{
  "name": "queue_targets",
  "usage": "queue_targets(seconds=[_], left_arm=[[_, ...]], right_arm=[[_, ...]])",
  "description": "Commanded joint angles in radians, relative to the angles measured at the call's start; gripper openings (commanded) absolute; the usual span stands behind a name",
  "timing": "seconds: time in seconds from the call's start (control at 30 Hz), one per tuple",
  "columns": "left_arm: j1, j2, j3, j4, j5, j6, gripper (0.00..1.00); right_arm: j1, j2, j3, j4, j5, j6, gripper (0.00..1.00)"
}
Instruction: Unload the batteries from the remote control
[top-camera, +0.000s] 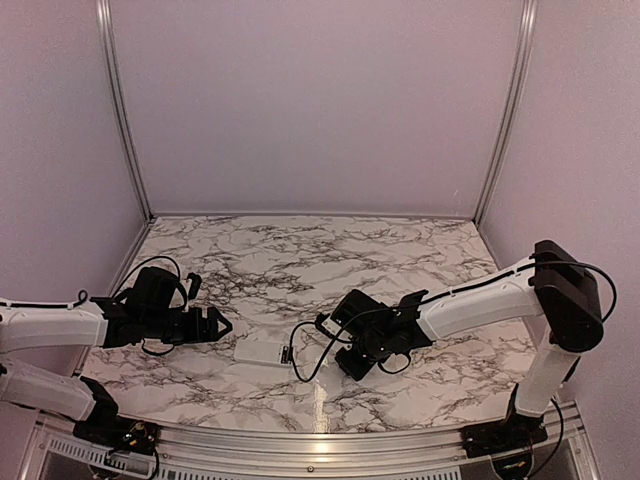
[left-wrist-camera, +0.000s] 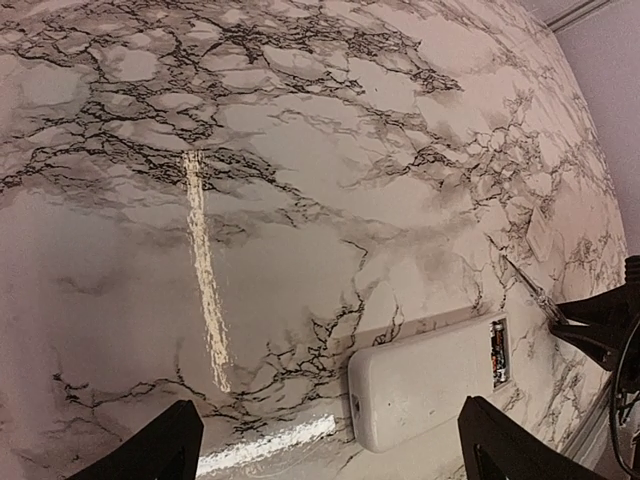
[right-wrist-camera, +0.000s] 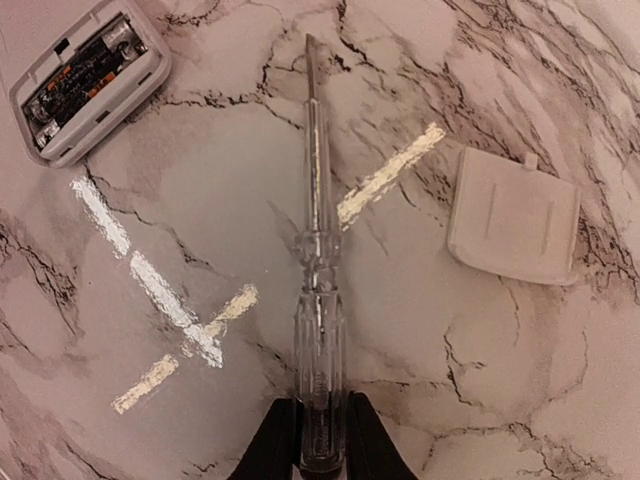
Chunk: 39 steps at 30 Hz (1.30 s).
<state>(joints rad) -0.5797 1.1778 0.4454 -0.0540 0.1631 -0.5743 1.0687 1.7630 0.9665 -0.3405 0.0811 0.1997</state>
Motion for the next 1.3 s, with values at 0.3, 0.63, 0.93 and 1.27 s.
queue_targets(seconds=[0.3,0.63,0.93,1.27], left_arm=[[0.001,0.009,0.122,-0.069,-0.037,0.031,0.93],[0.001,0.038,0.201,-0.073,0.071,0.017,0.92],[0.001,0.121,0.301,-0.033,0.289,-0.062,0.88],[0.001,0.14,0.35,0.159,0.383,-0.302,0.79]], right_arm=[[0.015,-0.034,-0.007,-0.051,-0.031,-0.025,0.02],[0.015,-0.13,0.019,-0.08,-0.022,-0.041,0.0],[0.015,-0.202,0.087,-0.121,-0.012,-0.069,0.0],[0.014,-0.211,0.229,-0.171,0.054,-0.147,0.0]])
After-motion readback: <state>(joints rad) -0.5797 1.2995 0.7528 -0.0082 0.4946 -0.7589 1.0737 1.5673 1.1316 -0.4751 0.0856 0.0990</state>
